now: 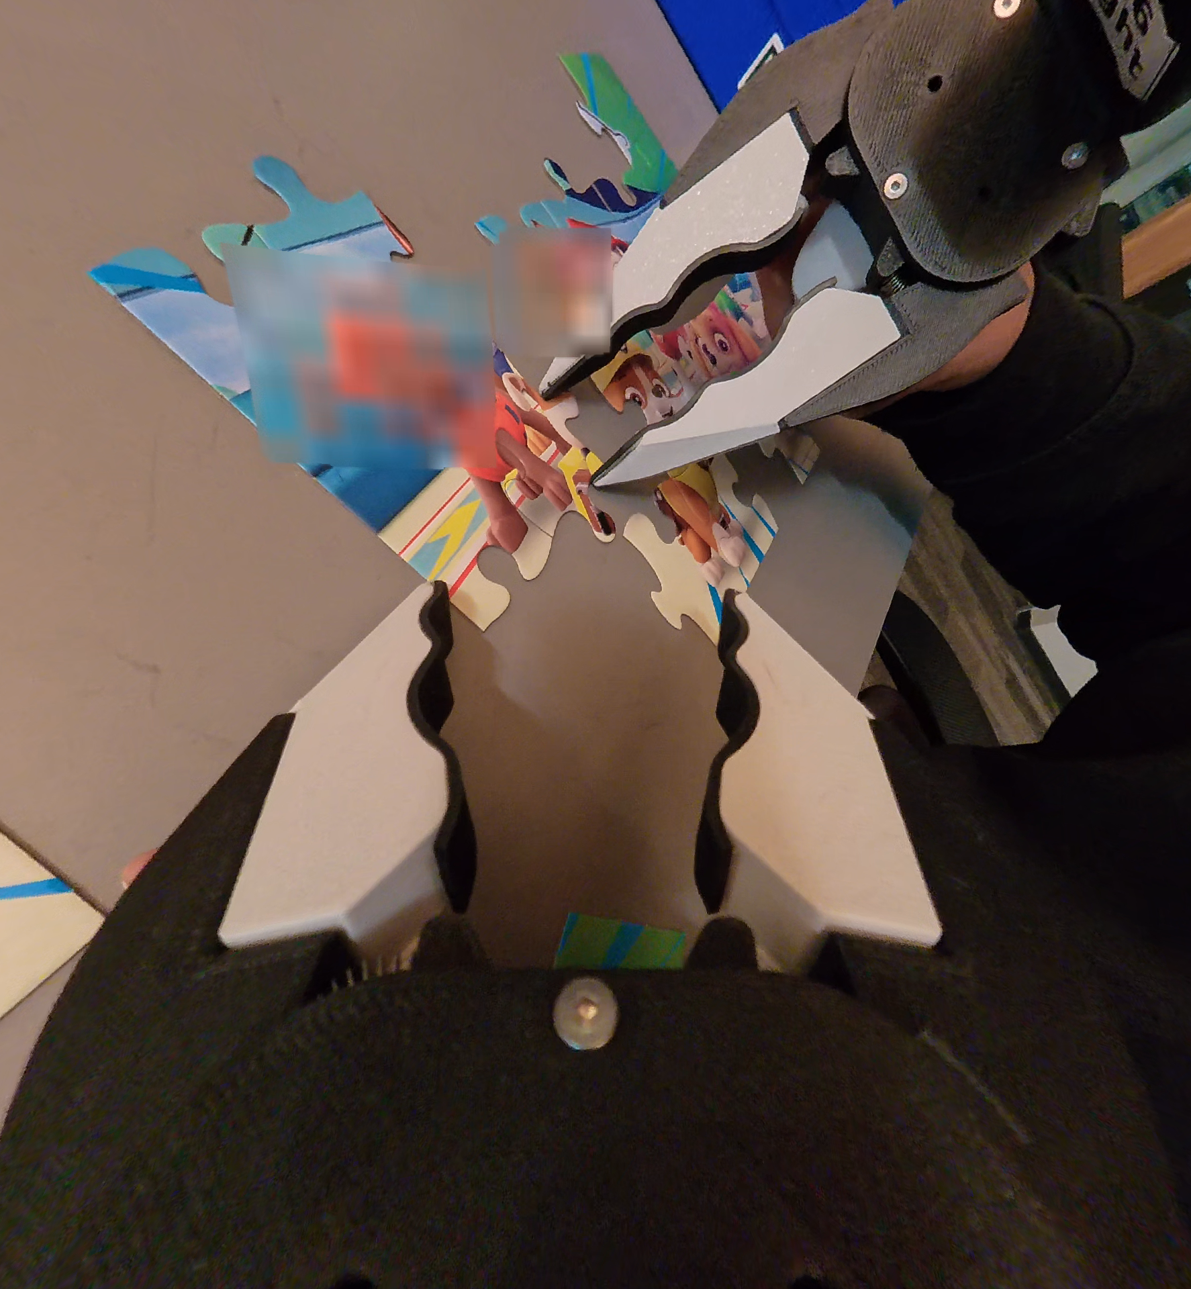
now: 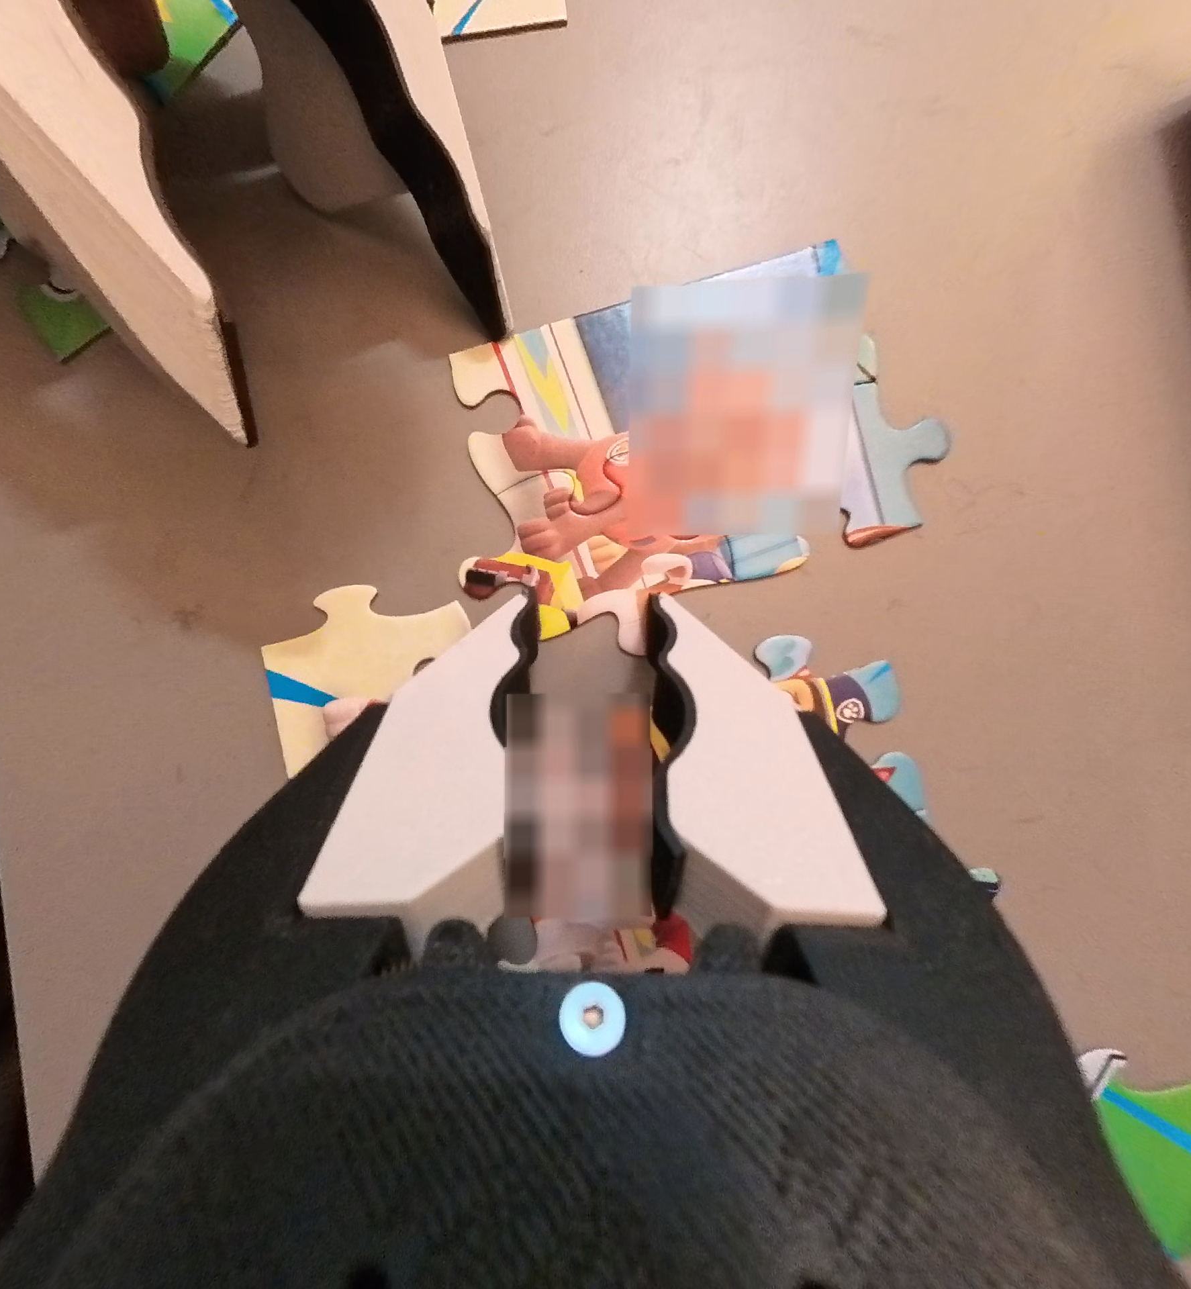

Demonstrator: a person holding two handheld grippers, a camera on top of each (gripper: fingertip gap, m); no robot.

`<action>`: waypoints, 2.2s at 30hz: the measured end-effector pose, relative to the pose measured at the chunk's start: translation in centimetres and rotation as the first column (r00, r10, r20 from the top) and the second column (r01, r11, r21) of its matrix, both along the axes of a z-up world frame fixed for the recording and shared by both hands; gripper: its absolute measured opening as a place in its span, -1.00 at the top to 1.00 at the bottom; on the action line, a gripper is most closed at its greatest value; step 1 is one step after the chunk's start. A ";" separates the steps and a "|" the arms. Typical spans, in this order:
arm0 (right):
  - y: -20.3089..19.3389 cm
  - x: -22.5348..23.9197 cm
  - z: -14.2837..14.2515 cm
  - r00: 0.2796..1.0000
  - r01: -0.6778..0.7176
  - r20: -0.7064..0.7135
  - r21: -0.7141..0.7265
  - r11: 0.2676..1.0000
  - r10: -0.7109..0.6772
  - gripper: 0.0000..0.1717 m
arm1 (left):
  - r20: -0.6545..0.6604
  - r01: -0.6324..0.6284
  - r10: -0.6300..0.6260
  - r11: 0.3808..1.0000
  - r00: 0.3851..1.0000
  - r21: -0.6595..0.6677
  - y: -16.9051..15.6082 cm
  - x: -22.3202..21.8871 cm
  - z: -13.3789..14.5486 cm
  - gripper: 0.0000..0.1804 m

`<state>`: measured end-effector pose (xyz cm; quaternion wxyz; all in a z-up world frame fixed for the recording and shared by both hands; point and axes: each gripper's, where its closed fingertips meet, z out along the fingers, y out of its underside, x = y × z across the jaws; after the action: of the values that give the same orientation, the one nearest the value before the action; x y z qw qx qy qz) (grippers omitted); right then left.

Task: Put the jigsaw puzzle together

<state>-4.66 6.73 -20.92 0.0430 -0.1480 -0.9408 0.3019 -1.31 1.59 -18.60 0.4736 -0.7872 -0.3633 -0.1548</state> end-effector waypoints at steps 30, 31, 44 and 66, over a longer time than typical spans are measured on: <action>0.4 -0.6 -0.1 1.000 -0.012 -0.001 0.023 1.000 0.012 0.42 | 0.014 0.003 -0.004 1.000 1.000 0.011 0.1 0.4 0.0 0.16; 0.3 -0.5 -0.1 1.000 -0.021 0.000 0.025 0.999 0.021 0.46 | 0.018 0.009 -0.009 1.000 1.000 0.020 0.3 0.5 0.1 0.16; 0.5 0.1 0.0 1.000 -0.008 0.011 0.052 0.999 0.008 0.65 | 0.039 0.017 -0.019 0.998 0.999 0.056 0.4 0.7 0.3 0.16; 1.7 1.2 0.2 0.999 -0.005 0.043 0.076 0.997 0.002 0.69 | 0.061 0.054 -0.060 0.994 0.996 0.099 1.5 1.6 0.8 0.15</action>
<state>-3.44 8.48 -20.71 0.0278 -0.1510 -0.9526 0.2627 0.34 3.09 -17.77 0.4949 -0.7679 -0.3477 -0.2111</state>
